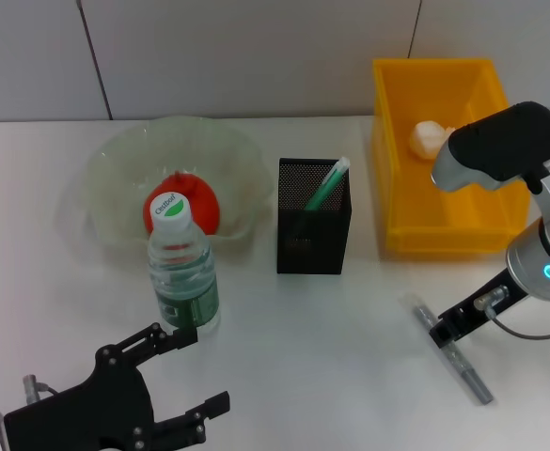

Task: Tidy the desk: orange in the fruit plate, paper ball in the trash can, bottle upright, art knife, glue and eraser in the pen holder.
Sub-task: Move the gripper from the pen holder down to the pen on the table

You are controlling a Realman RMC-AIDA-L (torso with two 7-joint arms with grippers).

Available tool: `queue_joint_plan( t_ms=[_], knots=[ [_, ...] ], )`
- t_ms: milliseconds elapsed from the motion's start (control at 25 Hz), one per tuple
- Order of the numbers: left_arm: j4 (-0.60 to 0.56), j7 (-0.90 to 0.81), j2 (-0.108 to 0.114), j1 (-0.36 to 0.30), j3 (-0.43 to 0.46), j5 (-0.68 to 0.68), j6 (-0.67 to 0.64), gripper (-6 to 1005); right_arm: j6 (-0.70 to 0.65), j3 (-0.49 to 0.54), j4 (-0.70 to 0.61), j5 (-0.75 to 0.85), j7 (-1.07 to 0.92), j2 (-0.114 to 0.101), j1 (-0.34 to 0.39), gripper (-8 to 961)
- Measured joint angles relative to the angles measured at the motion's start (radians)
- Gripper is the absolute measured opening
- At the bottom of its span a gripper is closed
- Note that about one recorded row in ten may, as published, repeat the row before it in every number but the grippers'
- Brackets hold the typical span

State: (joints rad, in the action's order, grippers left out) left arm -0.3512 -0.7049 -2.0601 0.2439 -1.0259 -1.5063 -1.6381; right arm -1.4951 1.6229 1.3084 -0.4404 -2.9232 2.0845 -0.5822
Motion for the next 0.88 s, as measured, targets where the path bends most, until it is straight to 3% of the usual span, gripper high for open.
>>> queue_joint_plan(
  t_ms=[480, 880],
  knots=[
    [0.000, -0.004, 0.000, 0.000, 0.000, 0.000, -0.002, 815, 0.026, 0.000, -0.063, 0.000, 0.006, -0.001, -0.035, 364],
    [0.000, -0.004, 0.000, 0.005, 0.000, 0.000, 0.001, 815, 0.040, 0.000, -0.128, 0.007, 0.011, -0.003, -0.074, 265]
  ],
)
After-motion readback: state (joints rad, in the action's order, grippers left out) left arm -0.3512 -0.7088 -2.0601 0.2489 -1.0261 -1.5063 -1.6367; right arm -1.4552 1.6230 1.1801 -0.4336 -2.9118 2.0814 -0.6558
